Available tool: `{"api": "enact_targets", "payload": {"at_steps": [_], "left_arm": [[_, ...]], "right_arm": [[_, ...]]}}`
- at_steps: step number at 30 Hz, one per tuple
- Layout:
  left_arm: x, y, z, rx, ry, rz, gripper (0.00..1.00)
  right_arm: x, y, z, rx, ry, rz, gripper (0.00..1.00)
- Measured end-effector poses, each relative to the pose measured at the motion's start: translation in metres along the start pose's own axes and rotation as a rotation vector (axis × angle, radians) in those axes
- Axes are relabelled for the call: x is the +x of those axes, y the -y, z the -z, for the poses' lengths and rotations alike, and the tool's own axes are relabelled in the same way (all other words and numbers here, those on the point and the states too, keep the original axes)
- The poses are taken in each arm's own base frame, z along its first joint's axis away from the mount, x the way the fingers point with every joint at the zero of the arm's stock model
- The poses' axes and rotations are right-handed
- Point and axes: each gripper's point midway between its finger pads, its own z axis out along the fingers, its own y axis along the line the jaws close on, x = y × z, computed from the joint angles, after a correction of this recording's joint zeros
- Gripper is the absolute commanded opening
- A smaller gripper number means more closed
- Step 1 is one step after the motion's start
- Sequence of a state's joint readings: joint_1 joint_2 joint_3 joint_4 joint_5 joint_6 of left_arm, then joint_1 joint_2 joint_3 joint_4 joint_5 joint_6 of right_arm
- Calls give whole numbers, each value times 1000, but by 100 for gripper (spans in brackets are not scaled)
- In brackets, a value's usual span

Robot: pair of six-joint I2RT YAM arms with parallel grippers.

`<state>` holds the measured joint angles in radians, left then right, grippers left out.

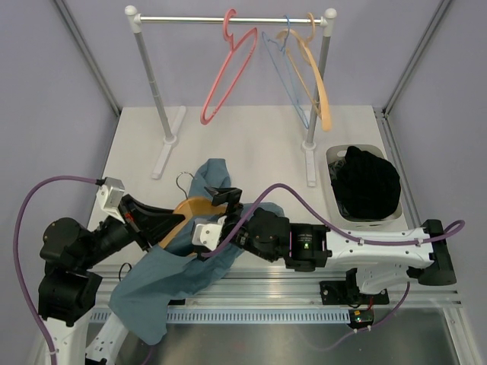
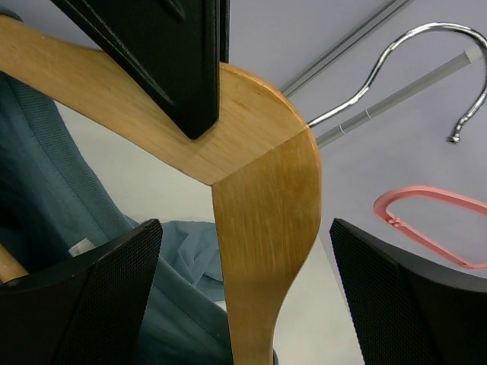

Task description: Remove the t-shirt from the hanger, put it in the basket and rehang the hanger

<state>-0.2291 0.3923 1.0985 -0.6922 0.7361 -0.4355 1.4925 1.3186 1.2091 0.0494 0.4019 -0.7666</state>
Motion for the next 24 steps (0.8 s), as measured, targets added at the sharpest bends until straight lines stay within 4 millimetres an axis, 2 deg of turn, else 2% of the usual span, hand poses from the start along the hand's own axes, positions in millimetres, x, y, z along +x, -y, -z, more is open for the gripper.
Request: {"api": "enact_targets", "payload": {"at_steps": [2,5,6,9,10,12,15,17,18,19,20,21,23,24], "left_arm": [[-1,2,0,12,1,1,0],[-1,5,0,24,0,3,0],[-1,5,0,25,-1,6,0],[1,5,-1,28,-5,14,0],[2,4,-1,27,-8,18,0],[1,2,-3,30,-4,18,0],[3,1,-5,34,-5,20,0],[2,2,-5,40,-3,18,0],[2,2,-6,44,-2,19,5],[2,3,-6,52,-1,20,19],[1,4,-7,62,0,20,40],[1,5,-8,75,-1,17,79],[-2,10,-9,103,4,17,96],[-4,13,-9,117,10,11,99]], "right_arm": [[0,-1,-4,9,1,19,98],[-4,3,-8,30,19,35,86],[-6,5,-8,37,26,37,75],[-12,12,-8,64,47,35,58],[-13,13,-8,70,52,34,48],[-12,11,-8,69,47,39,38],[-9,11,-7,69,40,39,0],[-9,11,-7,74,35,37,0],[-9,12,-6,75,35,34,0],[-8,12,-5,74,35,31,0],[-9,13,-3,75,37,27,0],[-9,14,-1,77,38,20,0],[-3,18,8,89,19,6,0],[0,21,15,99,7,-2,0]]}}
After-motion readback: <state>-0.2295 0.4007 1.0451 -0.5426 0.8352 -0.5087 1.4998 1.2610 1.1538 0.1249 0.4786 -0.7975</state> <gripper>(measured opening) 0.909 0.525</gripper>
